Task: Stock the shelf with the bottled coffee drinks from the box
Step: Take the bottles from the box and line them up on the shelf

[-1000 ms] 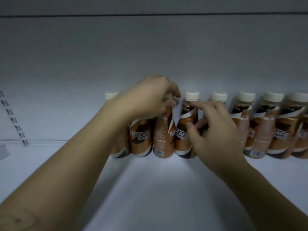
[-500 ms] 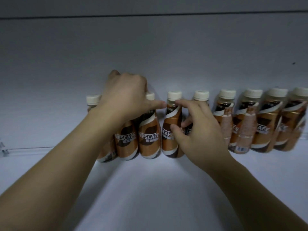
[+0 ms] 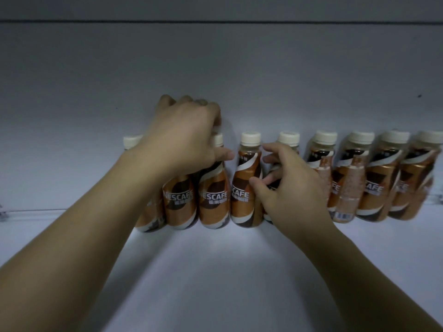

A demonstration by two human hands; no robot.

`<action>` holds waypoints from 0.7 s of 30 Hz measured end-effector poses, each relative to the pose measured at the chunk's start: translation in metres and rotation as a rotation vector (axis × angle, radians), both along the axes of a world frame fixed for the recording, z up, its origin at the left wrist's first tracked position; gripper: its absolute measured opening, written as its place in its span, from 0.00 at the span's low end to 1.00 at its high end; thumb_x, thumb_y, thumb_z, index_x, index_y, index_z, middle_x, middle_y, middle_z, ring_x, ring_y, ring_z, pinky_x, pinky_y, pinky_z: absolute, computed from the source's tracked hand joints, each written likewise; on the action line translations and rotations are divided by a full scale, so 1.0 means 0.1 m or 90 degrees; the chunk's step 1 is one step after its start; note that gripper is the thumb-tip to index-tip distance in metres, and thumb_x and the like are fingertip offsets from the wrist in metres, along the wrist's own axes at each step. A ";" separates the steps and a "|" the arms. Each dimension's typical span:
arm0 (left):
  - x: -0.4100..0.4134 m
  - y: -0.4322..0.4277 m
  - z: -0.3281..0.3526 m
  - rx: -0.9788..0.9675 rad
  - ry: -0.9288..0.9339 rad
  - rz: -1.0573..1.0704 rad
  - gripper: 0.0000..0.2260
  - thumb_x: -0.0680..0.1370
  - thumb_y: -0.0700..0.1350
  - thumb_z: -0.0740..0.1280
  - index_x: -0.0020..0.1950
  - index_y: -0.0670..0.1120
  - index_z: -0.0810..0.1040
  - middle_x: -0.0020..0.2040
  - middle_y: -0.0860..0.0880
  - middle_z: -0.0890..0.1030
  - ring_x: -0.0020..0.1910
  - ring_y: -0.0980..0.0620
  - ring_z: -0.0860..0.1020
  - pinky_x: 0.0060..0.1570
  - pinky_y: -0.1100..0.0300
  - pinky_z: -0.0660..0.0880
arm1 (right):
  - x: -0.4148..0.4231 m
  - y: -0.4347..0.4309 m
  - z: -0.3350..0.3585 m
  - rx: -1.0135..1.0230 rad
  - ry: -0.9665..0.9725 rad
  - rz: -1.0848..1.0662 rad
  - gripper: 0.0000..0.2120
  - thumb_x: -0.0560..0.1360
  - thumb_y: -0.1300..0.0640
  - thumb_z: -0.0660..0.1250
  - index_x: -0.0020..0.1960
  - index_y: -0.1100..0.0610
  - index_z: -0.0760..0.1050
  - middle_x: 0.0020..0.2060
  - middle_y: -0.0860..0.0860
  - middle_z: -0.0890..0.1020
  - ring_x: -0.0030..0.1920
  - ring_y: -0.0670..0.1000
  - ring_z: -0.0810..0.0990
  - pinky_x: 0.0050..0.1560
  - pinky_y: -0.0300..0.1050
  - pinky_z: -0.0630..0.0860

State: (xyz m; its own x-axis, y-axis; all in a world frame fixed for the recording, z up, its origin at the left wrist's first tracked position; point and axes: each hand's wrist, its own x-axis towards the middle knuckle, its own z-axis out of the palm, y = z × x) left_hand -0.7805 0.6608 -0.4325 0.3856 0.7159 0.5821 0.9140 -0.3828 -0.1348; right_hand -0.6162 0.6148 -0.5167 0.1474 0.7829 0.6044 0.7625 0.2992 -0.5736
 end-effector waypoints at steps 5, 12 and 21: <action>0.22 -0.08 -0.09 -0.059 -0.006 -0.182 0.27 0.78 0.53 0.64 0.76 0.54 0.62 0.69 0.51 0.73 0.67 0.49 0.70 0.67 0.49 0.64 | 0.19 -0.02 0.12 0.110 0.048 -0.103 0.18 0.74 0.56 0.69 0.64 0.50 0.72 0.52 0.45 0.77 0.46 0.44 0.75 0.51 0.43 0.75; 0.29 0.00 -0.10 -0.062 -0.033 -0.201 0.20 0.77 0.47 0.68 0.68 0.54 0.74 0.64 0.51 0.77 0.62 0.49 0.74 0.59 0.54 0.71 | 0.40 0.02 0.16 0.058 0.066 -0.076 0.28 0.74 0.48 0.70 0.71 0.48 0.67 0.59 0.47 0.78 0.53 0.45 0.78 0.52 0.37 0.73; 0.35 0.05 -0.14 0.022 -0.003 -0.135 0.21 0.76 0.57 0.65 0.67 0.52 0.75 0.61 0.46 0.78 0.60 0.44 0.73 0.62 0.49 0.64 | 0.38 0.13 0.25 0.019 0.061 -0.068 0.25 0.72 0.48 0.72 0.68 0.49 0.72 0.55 0.46 0.82 0.46 0.39 0.76 0.38 0.21 0.64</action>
